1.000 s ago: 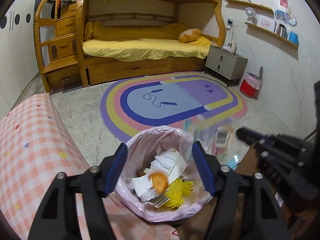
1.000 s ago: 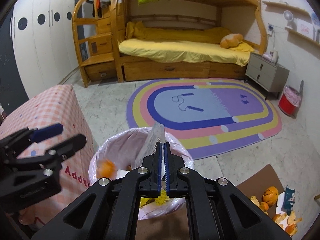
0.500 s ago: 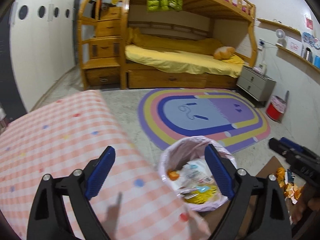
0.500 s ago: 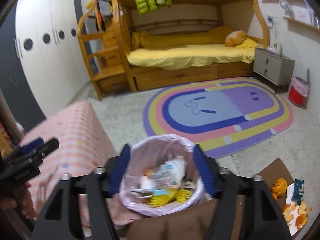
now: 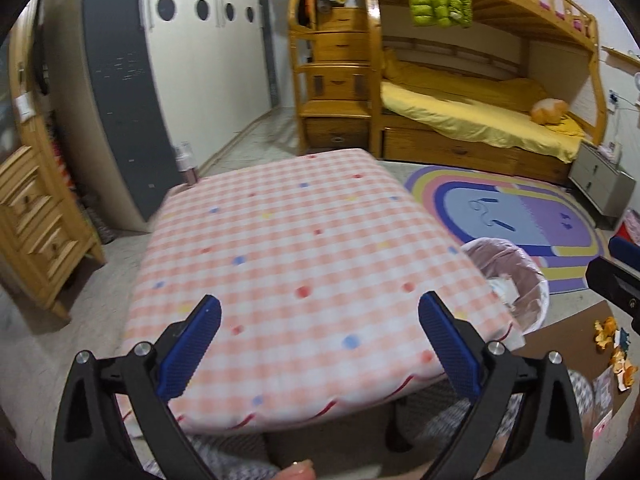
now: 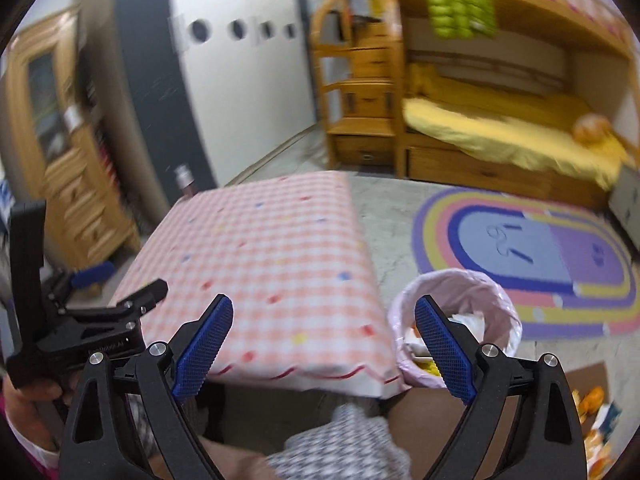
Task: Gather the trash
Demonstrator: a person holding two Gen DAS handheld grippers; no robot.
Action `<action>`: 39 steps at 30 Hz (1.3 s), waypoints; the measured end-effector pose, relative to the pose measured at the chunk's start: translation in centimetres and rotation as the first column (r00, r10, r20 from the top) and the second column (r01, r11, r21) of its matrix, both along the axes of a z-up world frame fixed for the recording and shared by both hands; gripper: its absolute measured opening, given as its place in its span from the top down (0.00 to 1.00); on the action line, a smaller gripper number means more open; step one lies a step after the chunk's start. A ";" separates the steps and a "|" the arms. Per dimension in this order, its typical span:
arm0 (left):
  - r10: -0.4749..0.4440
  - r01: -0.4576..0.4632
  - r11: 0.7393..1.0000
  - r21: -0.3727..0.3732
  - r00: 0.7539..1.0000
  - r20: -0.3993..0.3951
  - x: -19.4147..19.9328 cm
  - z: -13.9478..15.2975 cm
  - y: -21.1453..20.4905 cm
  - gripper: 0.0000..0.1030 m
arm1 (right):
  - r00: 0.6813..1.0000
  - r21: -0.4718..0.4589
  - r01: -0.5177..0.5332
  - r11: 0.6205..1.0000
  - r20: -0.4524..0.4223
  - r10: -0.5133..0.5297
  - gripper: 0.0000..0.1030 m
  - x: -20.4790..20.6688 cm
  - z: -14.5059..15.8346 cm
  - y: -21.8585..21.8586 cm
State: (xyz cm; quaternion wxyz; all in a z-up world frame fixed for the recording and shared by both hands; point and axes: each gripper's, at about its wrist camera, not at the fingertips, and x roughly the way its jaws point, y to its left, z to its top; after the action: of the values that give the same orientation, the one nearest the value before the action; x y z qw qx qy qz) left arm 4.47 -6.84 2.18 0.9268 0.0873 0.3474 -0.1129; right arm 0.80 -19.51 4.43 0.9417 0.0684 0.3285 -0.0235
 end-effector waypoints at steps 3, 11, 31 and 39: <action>0.036 -0.036 0.999 0.006 0.999 0.011 -1.9 0.9 2.6 0.07 | 0.999 -0.040 -0.045 0.998 -0.013 0.044 0.11 -0.9 0.8 2.7; 0.112 -0.113 0.993 0.045 0.993 0.031 -5.7 1.7 6.9 0.07 | 0.997 -0.103 -0.079 0.992 -0.021 0.077 0.11 -3.1 2.0 5.5; 0.113 -0.115 0.992 0.051 0.993 0.027 -6.6 1.7 6.6 0.07 | 0.997 -0.080 -0.076 0.994 -0.031 0.073 0.11 -3.5 1.4 5.3; 0.117 -0.118 0.991 0.056 0.993 0.022 -6.5 1.7 6.4 0.07 | 0.997 -0.079 -0.072 0.994 -0.031 0.070 0.11 -3.5 1.3 5.2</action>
State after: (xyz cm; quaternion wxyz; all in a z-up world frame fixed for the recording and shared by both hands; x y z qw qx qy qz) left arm -2.06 -0.44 3.86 0.9322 0.0941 0.3462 -0.0475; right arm -2.68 -14.28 5.72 0.9392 0.0186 0.3429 -0.0041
